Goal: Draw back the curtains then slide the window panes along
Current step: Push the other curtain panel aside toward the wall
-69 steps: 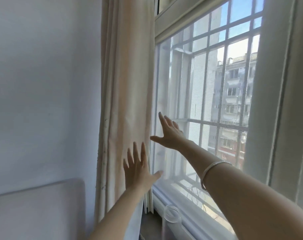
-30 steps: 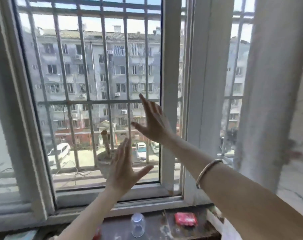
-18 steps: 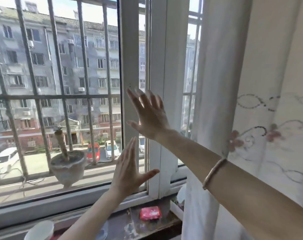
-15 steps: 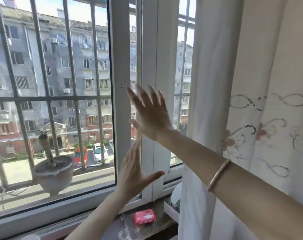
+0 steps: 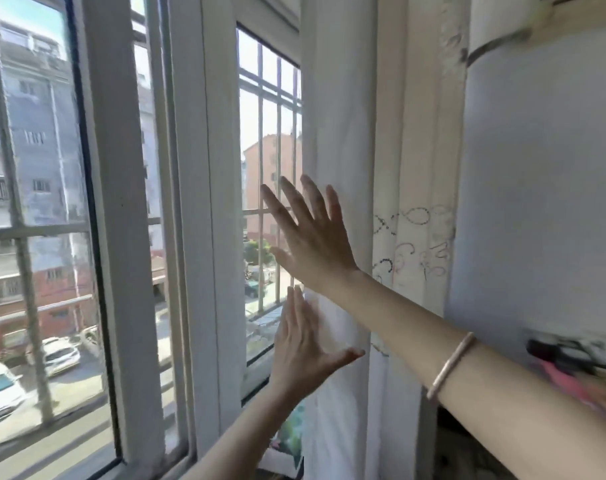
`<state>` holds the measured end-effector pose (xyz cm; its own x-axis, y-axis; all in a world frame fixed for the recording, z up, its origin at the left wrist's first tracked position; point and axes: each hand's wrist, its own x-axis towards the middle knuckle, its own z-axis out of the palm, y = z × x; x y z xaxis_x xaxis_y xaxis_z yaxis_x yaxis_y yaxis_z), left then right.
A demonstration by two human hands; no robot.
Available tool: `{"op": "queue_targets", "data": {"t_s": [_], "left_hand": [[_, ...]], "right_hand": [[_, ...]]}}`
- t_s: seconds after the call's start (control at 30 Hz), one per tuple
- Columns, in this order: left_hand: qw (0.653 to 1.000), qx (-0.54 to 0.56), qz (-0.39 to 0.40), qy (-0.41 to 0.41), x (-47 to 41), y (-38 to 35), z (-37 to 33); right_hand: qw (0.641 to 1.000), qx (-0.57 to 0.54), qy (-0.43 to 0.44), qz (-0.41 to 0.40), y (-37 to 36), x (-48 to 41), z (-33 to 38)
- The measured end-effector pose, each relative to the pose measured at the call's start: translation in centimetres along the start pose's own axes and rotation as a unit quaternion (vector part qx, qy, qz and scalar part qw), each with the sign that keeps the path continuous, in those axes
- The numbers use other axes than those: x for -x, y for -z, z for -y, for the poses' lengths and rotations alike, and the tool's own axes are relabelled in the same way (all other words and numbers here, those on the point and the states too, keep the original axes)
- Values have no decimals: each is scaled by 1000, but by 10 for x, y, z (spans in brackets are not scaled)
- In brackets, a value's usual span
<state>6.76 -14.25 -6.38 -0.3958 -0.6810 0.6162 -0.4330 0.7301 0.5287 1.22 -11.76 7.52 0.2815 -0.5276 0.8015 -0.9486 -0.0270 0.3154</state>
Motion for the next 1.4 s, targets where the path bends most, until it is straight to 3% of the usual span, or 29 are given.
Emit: {"op": "queue_targets", "data": {"t_s": [0.17,0.37,0.5,0.6,0.73,1.4], "left_hand": [[994,110,11,22,-9,-18,-22],[987,159,17,29,-29,-49,-36],[987,147,8,57,-49,-71,-43],[997,65,16,45,-69,-86,-46],[998,-8,43,46,-94,-106,-49],[989,-65,99,90,-277,-291,-27]], "right_hand": [[992,74,-105,10,12,5,-28],[971,39,-237,2,6,1,-53],[955,-1,-297,-13,-12,-3,-79],[943,-21,-331,-27,-30,-7,-101],[934,-55,-351,-27,-61,-13,-127],[941,19,-336,22,-223,-15,-345]]}}
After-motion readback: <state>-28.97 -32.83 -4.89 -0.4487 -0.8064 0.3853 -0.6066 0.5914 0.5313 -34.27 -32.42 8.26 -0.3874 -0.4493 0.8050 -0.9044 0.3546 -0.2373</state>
